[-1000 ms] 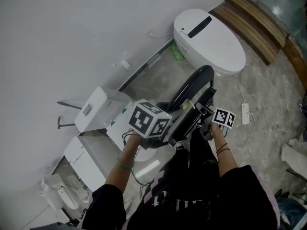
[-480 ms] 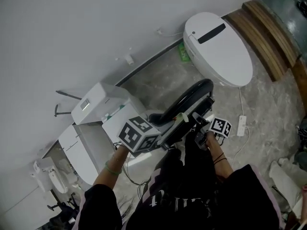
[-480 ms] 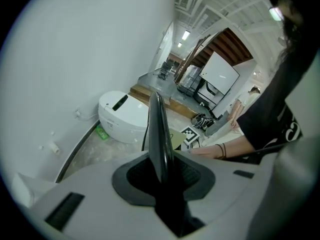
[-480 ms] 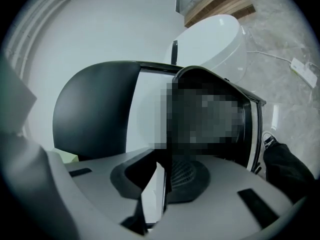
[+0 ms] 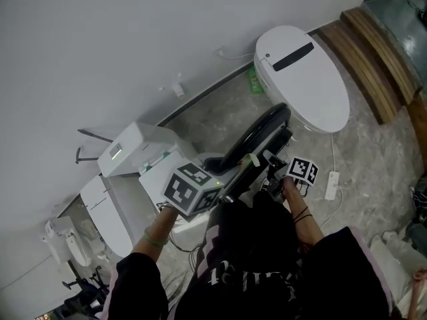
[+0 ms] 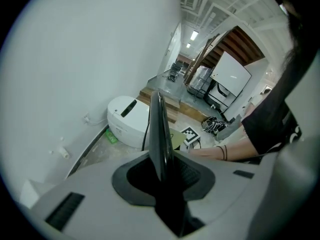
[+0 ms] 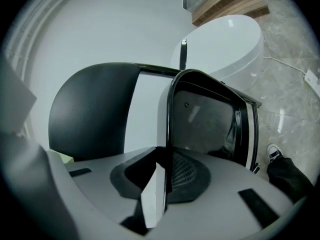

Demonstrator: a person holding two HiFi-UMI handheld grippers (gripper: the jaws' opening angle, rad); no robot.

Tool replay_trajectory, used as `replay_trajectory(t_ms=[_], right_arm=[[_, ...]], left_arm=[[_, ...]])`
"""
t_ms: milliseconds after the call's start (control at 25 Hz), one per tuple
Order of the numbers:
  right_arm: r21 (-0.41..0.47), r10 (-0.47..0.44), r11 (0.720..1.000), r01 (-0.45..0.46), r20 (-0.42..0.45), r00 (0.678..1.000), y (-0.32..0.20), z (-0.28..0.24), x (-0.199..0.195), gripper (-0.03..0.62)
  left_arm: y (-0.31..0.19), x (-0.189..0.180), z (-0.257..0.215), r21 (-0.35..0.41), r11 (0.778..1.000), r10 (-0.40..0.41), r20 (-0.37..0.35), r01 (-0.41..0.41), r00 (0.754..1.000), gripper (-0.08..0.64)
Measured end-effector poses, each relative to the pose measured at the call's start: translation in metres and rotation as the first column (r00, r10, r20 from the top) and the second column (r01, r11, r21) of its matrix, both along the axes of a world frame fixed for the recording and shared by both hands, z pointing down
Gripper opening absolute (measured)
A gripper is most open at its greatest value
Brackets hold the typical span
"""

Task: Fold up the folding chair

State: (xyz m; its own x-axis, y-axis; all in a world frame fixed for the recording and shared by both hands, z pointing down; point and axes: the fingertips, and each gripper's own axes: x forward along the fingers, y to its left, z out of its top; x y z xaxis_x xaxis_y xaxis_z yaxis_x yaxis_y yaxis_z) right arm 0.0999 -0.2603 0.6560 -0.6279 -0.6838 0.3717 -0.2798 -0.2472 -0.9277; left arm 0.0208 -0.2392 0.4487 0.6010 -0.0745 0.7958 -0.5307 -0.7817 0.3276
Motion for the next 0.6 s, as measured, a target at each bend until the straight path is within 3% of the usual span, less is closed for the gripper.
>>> replay_trajectory(t_ms=[200, 360, 600], right_arm=[[0.018, -0.018, 1.000, 0.018, 0.012, 1.000, -0.036, -0.006, 0.002, 0.069], [0.034, -0.035, 0.999, 0.036, -0.019, 0.999, -0.070, -0.004, -0.019, 0.069], [0.016, 0.015, 1.000, -0.014, -0.047, 0.999, -0.110, 0.002, -0.046, 0.069]], left_arm=[[-0.025, 0.008, -0.008, 0.032, 0.999, 0.002, 0.022, -0.002, 1.000, 0.083], [-0.056, -0.016, -0.004, 0.016, 0.999, -0.051, 0.027, 0.051, 0.998, 0.083], [-0.103, -0.051, 0.003, -0.026, 0.998, -0.062, 0.004, 0.062, 0.998, 0.083]])
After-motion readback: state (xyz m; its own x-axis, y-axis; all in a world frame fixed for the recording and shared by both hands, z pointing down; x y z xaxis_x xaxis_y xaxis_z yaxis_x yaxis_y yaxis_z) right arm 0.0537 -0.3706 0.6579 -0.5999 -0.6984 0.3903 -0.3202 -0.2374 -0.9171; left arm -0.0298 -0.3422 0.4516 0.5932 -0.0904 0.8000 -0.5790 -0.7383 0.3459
